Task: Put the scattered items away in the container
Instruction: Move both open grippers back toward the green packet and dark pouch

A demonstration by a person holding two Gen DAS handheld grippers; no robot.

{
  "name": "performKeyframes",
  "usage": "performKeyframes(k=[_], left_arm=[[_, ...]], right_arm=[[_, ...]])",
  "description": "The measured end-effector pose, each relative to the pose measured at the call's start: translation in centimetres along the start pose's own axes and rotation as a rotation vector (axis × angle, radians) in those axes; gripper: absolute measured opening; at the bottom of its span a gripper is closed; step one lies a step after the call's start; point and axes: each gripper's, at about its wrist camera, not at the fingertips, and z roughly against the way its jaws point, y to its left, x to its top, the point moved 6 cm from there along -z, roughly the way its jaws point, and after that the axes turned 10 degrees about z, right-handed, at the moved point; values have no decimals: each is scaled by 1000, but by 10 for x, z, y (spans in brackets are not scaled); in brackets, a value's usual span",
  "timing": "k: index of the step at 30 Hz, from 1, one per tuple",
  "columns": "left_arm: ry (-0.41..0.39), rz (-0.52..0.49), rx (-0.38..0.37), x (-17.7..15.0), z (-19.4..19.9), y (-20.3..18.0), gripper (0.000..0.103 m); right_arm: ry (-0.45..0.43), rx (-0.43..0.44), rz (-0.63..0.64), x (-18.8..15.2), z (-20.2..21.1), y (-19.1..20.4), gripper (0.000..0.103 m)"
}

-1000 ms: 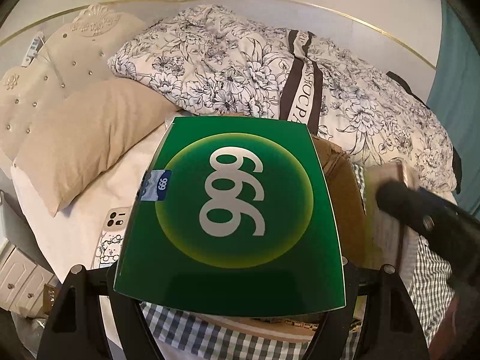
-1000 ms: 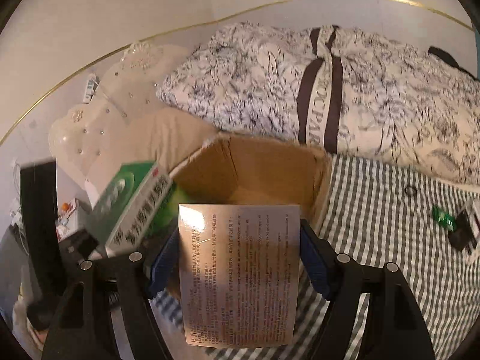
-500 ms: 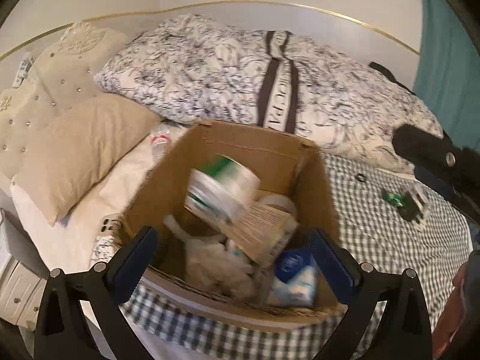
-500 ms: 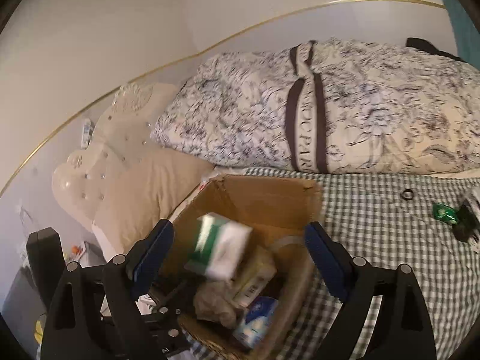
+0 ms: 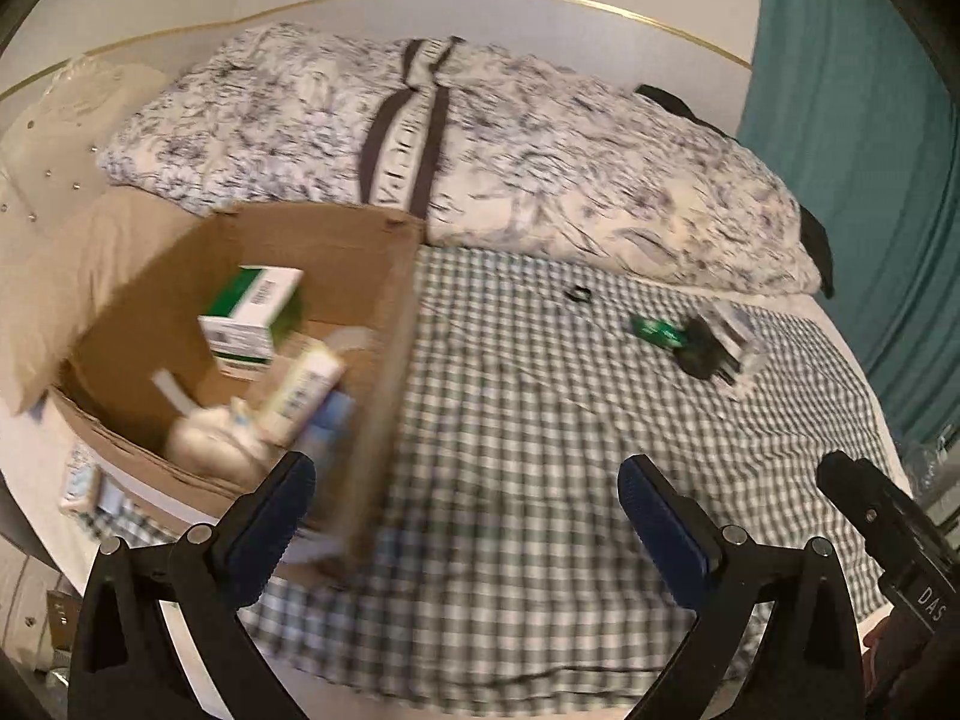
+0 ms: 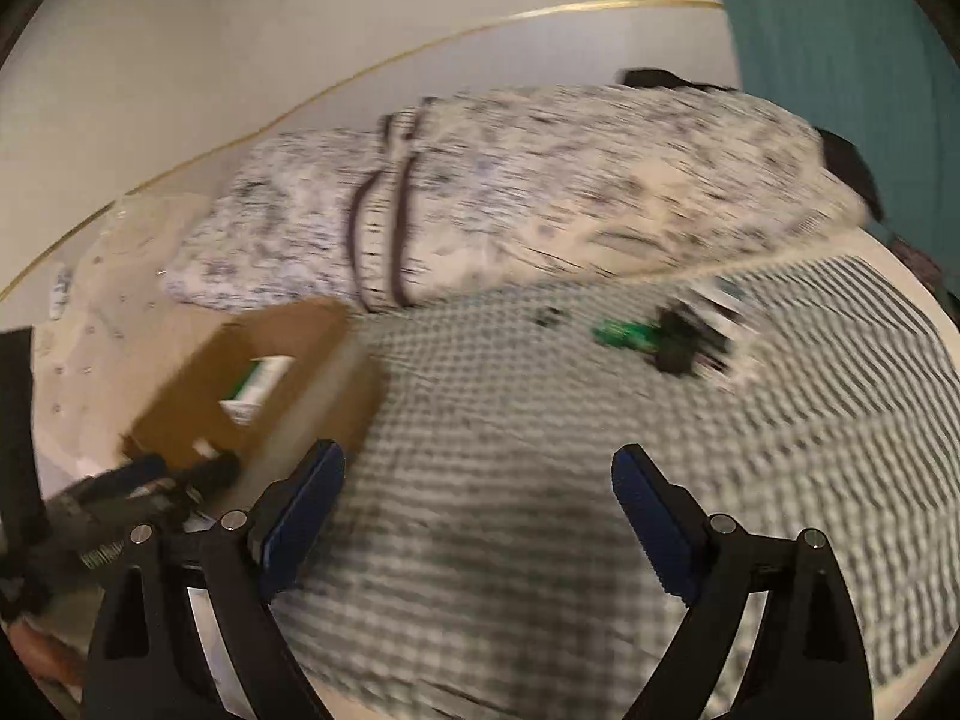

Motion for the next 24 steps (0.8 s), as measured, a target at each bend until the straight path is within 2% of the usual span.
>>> performKeyframes(k=[6, 12, 18, 24], left_arm=[[38, -44, 9, -22, -17, -44, 103], [78, -84, -4, -34, -45, -90, 103], [134, -101, -22, -42, -93, -146, 103], [147, -53, -4, -43, -146, -184, 103]], right_arm=[[-9, -109, -56, -19, 25, -79, 91], [-18, -167, -119, -30, 34, -146, 91], [-2, -197, -82, -25, 18, -187, 91], [19, -225, 22, -10, -21, -220, 91]])
